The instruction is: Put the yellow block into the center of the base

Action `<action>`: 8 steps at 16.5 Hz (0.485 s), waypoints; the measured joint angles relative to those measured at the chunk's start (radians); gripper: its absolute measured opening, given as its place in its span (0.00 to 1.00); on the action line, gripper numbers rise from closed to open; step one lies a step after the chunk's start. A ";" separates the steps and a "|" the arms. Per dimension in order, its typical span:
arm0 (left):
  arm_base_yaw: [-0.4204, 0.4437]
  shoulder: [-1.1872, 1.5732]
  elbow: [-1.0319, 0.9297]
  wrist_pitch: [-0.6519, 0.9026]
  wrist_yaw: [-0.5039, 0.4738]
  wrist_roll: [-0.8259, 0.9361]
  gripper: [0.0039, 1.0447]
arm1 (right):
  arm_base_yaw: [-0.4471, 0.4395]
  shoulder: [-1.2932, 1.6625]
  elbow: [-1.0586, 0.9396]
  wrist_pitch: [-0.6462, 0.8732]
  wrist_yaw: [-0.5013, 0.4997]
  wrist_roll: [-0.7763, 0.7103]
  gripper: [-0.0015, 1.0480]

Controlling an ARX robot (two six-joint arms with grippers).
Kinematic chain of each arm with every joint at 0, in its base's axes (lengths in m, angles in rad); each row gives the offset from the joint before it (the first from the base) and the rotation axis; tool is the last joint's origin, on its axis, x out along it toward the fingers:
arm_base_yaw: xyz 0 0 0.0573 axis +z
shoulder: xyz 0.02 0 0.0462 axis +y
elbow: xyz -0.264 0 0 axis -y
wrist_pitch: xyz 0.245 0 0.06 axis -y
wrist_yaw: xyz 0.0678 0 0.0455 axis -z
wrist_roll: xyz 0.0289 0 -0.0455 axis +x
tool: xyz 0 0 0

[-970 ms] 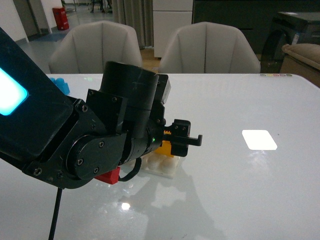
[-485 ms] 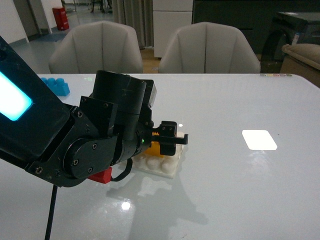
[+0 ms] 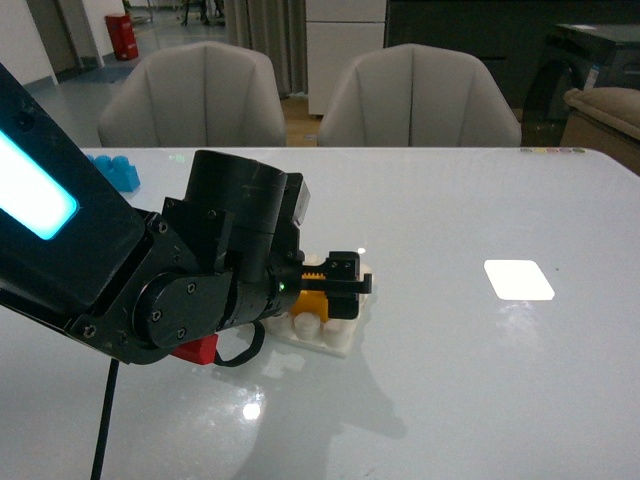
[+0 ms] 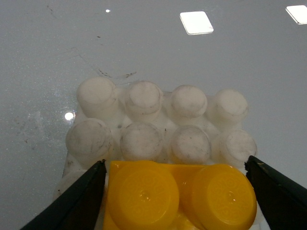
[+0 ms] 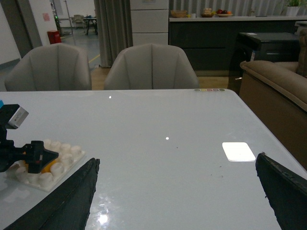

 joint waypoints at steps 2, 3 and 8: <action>0.000 -0.010 0.000 0.010 0.010 -0.008 0.94 | 0.000 0.000 0.000 0.000 0.000 0.000 0.94; 0.002 -0.029 0.000 0.012 0.013 -0.011 0.94 | 0.000 0.000 0.000 0.000 0.000 0.000 0.94; -0.018 -0.366 -0.200 0.228 0.023 -0.017 0.94 | 0.000 0.000 0.000 0.000 0.000 0.000 0.94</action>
